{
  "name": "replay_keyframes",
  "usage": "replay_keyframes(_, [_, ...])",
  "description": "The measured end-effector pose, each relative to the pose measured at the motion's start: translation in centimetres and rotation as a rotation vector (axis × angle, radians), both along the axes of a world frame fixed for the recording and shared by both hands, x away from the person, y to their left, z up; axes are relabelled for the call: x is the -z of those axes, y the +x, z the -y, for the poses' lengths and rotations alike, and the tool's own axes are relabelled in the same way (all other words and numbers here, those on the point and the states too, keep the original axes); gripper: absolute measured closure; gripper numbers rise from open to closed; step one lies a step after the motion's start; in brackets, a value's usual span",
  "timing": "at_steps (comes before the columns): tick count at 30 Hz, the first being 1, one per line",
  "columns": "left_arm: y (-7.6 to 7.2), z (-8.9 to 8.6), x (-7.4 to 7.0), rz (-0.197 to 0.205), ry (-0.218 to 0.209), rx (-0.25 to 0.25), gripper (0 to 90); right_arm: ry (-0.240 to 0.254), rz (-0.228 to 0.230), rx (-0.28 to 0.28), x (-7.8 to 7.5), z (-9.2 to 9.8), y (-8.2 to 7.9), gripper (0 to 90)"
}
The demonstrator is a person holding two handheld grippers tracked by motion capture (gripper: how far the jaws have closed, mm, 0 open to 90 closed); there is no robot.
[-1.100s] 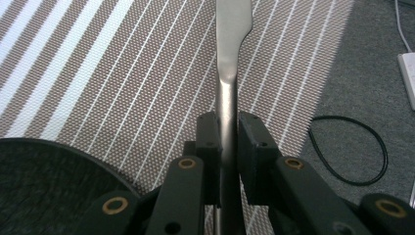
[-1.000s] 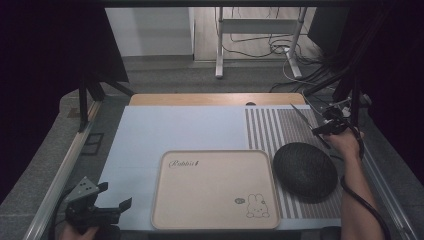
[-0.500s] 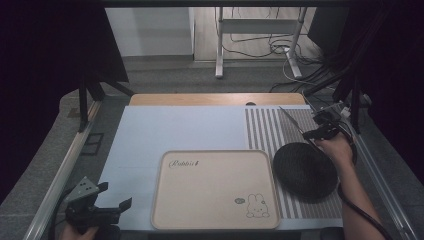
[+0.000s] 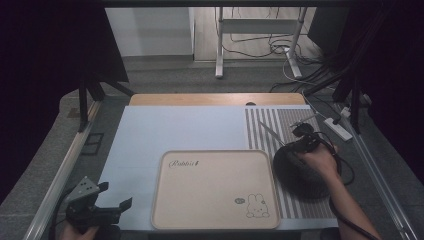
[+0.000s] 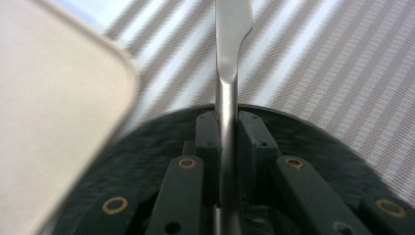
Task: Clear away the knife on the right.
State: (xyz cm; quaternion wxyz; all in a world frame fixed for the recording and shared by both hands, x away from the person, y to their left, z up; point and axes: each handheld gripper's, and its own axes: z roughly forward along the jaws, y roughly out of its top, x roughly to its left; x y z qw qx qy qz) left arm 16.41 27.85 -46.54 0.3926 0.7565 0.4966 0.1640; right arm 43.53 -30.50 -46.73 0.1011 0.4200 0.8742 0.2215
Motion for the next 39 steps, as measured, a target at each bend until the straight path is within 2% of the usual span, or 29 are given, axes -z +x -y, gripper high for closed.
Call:
replay_keyframes(7, [0.0, 0.0, 0.0, 0.0, 0.005, 0.002, 2.0, 0.007, -0.013, -0.06, 0.0, -2.8, -1.9, 79.9])
replay_keyframes(21, [0.0, 0.1, 0.0, 0.001, 0.013, 0.007, 2.0, 0.029, -0.042, -0.163, 0.5, -6.3, -6.8, 79.9])
replay_keyframes(34, [0.0, 0.2, 0.0, 0.0, 0.019, 0.008, 2.0, 0.012, -0.077, -0.25, 1.2, -9.1, -11.3, 79.8])
replay_keyframes(39, [0.0, 0.2, 0.0, -0.001, 0.021, 0.009, 2.1, -0.008, -0.097, -0.266, 1.8, -10.1, -12.2, 79.9])
